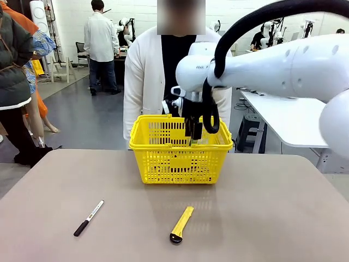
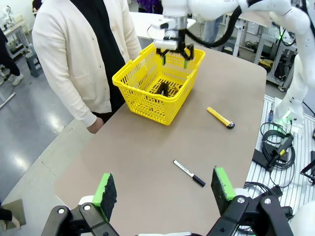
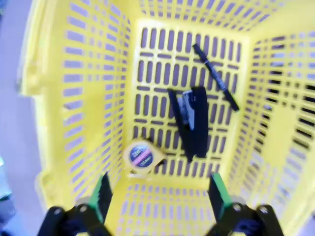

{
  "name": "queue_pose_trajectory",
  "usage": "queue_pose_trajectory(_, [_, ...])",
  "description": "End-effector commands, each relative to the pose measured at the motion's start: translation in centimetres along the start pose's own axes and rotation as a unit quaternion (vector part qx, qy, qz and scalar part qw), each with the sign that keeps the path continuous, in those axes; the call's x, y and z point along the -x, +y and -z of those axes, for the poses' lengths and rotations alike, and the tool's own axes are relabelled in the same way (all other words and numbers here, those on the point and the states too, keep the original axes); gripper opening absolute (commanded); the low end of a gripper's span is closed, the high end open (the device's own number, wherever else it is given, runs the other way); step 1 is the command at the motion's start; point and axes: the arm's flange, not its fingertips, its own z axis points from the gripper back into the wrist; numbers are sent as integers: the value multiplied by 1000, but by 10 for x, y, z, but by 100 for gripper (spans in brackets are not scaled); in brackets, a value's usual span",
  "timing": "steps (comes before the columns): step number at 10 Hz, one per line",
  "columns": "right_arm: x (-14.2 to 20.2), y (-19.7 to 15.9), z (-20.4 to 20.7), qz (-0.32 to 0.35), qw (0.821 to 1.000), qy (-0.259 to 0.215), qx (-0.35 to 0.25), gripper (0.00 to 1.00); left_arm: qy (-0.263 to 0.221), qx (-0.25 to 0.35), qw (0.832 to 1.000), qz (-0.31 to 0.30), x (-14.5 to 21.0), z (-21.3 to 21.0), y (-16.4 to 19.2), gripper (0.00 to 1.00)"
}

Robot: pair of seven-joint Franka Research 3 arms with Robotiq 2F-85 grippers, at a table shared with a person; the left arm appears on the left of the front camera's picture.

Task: Place the items the person wants into the basket.
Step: Pick up the item the person points to and place it in the Market Basket.

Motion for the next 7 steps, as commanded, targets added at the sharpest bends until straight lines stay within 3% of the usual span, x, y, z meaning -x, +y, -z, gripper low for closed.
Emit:
queue_pose_trajectory(1, [52,98,-39,81,995,-43,32,100,1,4,1000,1,-2,-1,0,100])
queue_pose_trajectory(4, [122,204,-70,192,976,-86,47,100,1,4,1000,1,-2,-1,0,100])
queue_pose_trajectory(7, [173,258,-71,293,947,-122,40,100,1,4,1000,1,-2,-1,0,100])
